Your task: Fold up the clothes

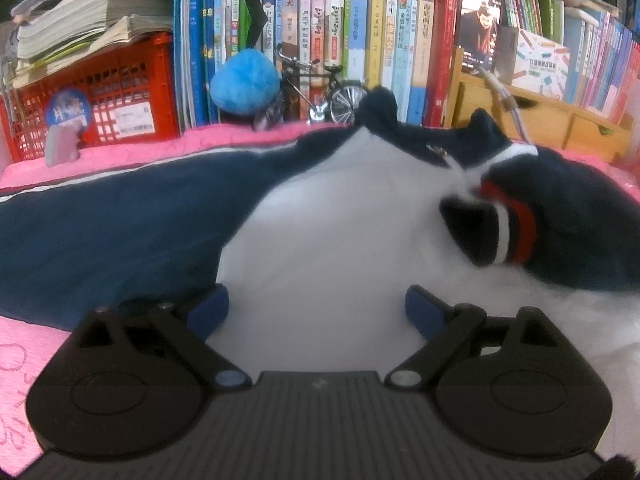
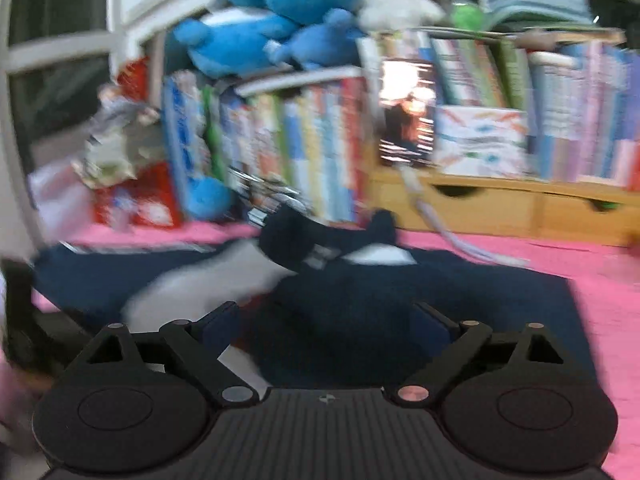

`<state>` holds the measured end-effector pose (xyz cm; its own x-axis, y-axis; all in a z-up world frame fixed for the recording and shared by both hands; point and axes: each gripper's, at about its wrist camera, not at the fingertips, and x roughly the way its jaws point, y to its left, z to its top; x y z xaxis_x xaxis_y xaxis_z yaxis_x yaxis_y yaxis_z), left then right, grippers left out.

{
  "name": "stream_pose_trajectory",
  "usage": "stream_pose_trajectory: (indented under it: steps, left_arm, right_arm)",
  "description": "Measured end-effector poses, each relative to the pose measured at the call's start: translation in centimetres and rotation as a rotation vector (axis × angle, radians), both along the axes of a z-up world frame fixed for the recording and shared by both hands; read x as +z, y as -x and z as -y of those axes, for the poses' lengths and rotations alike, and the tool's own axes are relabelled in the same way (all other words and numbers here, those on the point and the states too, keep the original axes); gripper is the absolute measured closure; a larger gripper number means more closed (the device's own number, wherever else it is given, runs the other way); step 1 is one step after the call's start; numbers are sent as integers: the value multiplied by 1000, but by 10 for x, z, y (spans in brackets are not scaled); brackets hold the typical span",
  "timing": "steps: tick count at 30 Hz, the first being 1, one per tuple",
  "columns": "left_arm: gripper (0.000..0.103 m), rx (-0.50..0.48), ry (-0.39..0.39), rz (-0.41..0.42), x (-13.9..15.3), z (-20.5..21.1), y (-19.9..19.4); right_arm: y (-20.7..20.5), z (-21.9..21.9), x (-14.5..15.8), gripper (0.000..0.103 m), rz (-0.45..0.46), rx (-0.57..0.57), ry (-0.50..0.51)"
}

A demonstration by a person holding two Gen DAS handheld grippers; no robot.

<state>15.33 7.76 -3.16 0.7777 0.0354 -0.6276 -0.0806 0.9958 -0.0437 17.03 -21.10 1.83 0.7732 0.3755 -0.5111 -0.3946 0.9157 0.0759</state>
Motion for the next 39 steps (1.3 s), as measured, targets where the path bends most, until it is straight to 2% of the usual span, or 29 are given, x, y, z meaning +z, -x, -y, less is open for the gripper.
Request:
stream_pose_trajectory:
  steps: [1, 2, 3, 5, 7, 8, 10, 13, 15, 16, 17, 18, 19, 20, 24, 27, 30, 34, 39]
  left_arm:
    - [17, 1, 45, 18, 3, -3, 4]
    - [20, 3, 90, 37, 6, -5, 7]
    - [20, -3, 147, 56, 11, -7, 11]
    - [16, -62, 310, 96, 23, -6, 14]
    - [10, -123, 444, 91, 26, -2, 6]
    - [9, -139, 492, 80, 25, 2, 0]
    - [9, -128, 520, 48, 18, 13, -18]
    - [9, -104, 490, 11, 5, 31, -43]
    - [18, -90, 458, 22, 1, 41, -51]
    - [48, -94, 466, 18, -1, 43, -56]
    - [67, -97, 475, 14, -3, 46, -60]
    - [72, -97, 484, 13, -4, 47, -63]
    - [86, -94, 484, 29, -2, 48, -62]
    - [89, -102, 470, 59, 3, 48, -59]
    - [91, -83, 398, 181, 32, 33, -50]
    - [92, -44, 371, 222, 43, 17, -49]
    - [91, -19, 351, 225, 42, 4, -49]
    - [91, 20, 261, 210, 39, -11, -44]
    - [91, 43, 223, 195, 35, -30, -39]
  right_arm:
    - [3, 6, -6, 9, -7, -18, 22]
    - [7, 11, -13, 9, -23, -30, 38]
    - [9, 16, -21, 9, -40, -41, 47]
    - [12, 21, -35, 9, -64, -46, 47]
    - [15, 23, -45, 9, -73, -48, 45]
    - [17, 24, -49, 9, -76, -49, 44]
    - [21, 22, -54, 9, -64, -45, 57]
    - [29, 15, -56, 9, -18, -30, 113]
    - [36, 11, -53, 9, 24, -20, 156]
    - [39, 10, -51, 9, 47, -14, 173]
    - [42, 10, -48, 9, 69, -12, 189]
    - [45, 12, -45, 8, 89, -13, 203]
    - [47, 14, -42, 8, 102, -17, 213]
    - [49, 17, -40, 7, 111, -23, 224]
    - [47, 33, -38, 5, 120, -73, 273]
    - [40, 43, -39, 5, 105, -119, 291]
    - [34, 48, -40, 5, 86, -137, 298]
    - [32, 47, -44, 3, 92, -134, 348]
    - [21, 49, -48, 2, 93, -147, 412]
